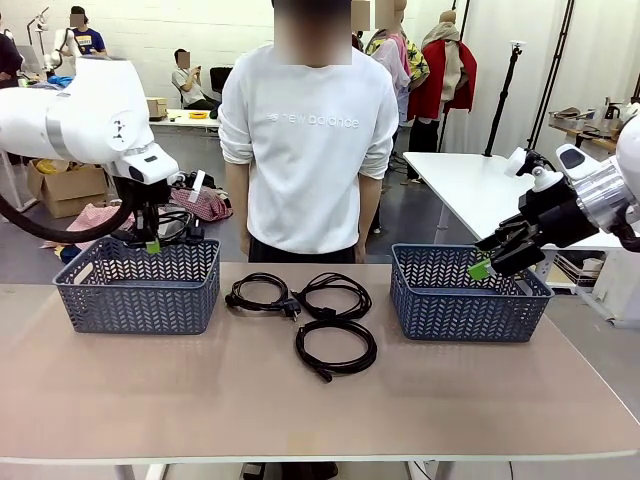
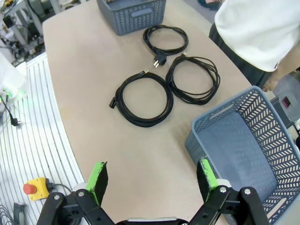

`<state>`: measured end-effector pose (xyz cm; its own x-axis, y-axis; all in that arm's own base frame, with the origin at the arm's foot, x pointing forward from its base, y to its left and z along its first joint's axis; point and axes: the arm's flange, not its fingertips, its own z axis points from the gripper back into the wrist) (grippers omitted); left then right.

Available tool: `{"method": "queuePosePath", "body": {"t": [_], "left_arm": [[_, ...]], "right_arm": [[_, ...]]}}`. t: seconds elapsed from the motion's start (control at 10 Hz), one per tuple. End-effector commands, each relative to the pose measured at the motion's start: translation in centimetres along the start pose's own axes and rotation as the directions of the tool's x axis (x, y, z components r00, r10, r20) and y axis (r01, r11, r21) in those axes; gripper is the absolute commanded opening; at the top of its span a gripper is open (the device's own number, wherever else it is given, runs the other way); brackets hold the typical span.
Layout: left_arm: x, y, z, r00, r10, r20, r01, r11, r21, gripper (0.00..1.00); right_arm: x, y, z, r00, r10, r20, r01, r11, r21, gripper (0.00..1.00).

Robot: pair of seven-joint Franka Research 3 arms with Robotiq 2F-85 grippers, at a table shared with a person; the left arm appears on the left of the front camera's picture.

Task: Organize the cables according to human instructions.
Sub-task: Pick up a bundle of cables and place it in the basket indicated by the human.

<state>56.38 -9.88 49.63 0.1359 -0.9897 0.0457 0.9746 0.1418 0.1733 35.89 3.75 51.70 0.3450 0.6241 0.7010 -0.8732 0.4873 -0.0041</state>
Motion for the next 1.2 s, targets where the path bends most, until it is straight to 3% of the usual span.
{"method": "queuePosePath", "body": {"t": [0.0,0.3,0.4,0.5,0.6,0.7,0.8,0.9,1.0,1.1], "left_arm": [[0.8,1.5,-0.8,0.998,0.057,0.008,-0.057,0.998,0.003,0.00],[-0.1,1.6,-2.6,0.996,0.084,0.017,-0.084,0.996,-0.024,0.00],[-0.6,1.5,-3.0,0.995,0.099,0.021,-0.099,0.995,-0.019,0.35],[-0.6,1.4,-3.2,0.995,0.093,0.028,-0.092,0.995,-0.023,0.35],[-0.8,1.3,-3.0,0.995,0.101,0.026,-0.101,0.995,-0.020,0.54],[-1.0,1.2,-2.8,0.993,0.114,0.023,-0.113,0.993,-0.015,0.39],[-1.0,1.1,-2.6,0.992,0.125,0.022,-0.125,0.992,-0.013,0.73],[-1.2,1.0,-2.4,0.991,0.132,0.026,-0.132,0.991,-0.021,0.59],[-1.3,0.8,-2.3,0.990,0.138,0.025,-0.138,0.990,-0.034,0.93],[-1.5,0.6,-2.3,0.988,0.153,0.024,-0.151,0.987,-0.055,0.78]], "right_arm": [[0.1,-0.3,0.0,0.999,0.018,0.029,-0.018,1.000,0.014,1.00],[0.1,-0.3,0.0,0.999,0.018,0.029,-0.018,1.000,0.014,1.00],[0.1,-0.3,0.0,0.999,0.018,0.029,-0.018,1.000,0.014,1.00],[0.1,-0.3,0.0,0.999,0.018,0.029,-0.018,1.000,0.014,1.00],[0.1,-0.3,0.0,0.999,0.018,0.029,-0.018,1.000,0.014,1.00],[0.1,-0.3,0.0,0.999,0.018,0.029,-0.018,1.000,0.014,1.00],[0.1,-0.3,0.0,0.999,0.018,0.029,-0.018,1.000,0.014,1.00],[0.1,-0.3,0.0,0.999,0.018,0.029,-0.018,1.000,0.014,1.00],[0.1,-0.3,0.0,0.999,0.018,0.029,-0.018,1.000,0.014,1.00],[0.1,-0.3,0.0,0.999,0.018,0.029,-0.018,1.000,0.014,1.00]]}}
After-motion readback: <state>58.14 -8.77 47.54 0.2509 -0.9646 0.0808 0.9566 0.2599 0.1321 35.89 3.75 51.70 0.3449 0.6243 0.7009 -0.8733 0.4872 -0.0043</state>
